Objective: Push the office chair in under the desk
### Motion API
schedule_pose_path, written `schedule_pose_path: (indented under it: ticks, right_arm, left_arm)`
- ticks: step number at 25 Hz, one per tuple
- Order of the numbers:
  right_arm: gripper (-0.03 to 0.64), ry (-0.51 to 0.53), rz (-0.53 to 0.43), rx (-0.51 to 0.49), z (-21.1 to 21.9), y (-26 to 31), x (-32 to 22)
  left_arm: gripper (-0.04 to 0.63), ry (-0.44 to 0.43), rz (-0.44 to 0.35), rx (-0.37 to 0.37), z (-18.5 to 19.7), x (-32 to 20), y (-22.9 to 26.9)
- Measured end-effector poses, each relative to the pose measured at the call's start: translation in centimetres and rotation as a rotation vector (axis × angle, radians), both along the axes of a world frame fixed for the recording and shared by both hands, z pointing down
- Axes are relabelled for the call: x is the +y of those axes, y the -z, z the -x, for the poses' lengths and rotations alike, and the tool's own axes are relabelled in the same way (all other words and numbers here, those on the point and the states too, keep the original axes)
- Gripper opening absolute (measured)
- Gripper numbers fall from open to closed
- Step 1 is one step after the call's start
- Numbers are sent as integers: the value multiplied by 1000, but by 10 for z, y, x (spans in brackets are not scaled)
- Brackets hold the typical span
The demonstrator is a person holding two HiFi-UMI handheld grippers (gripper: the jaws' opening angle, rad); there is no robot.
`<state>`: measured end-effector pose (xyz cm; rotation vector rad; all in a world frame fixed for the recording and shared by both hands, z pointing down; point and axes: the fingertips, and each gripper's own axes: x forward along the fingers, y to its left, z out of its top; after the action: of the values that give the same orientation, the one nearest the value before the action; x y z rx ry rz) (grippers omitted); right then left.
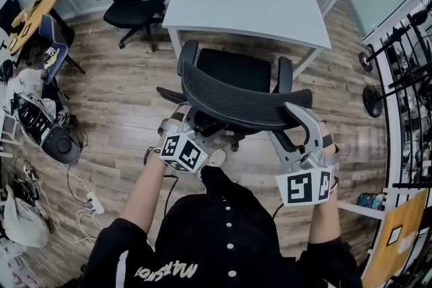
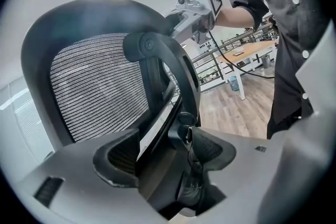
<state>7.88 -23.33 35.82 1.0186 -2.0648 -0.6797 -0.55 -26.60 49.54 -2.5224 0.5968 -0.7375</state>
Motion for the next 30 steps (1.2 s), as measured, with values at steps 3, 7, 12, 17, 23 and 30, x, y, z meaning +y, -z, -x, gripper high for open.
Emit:
schedule_pose_path:
  ticks: [3,7,12,17,23,30]
  right_arm:
    - [245,-3,12,3,1,0,-3]
    - [244,-8,13,1,5,0,-7]
    - [242,-7,26,-2,11,-1,-17]
    - [239,-13,23,0,14,1,-30]
    - [241,-17,36,5,16,-1,-48]
    - [241,-12,38,14,21,-2,-73]
  left_arm:
    - [325,0,-4,2,1,-4,0]
    - [325,-3,-13,2,5,-11,1]
    - [325,-13,-3,2,10,-23,0]
    - [325,-21,-2,-2,13,-38,1]
    - [325,-16,-4,4,15,-55,1]
    - [325,-10,1,2,20,-81,-1]
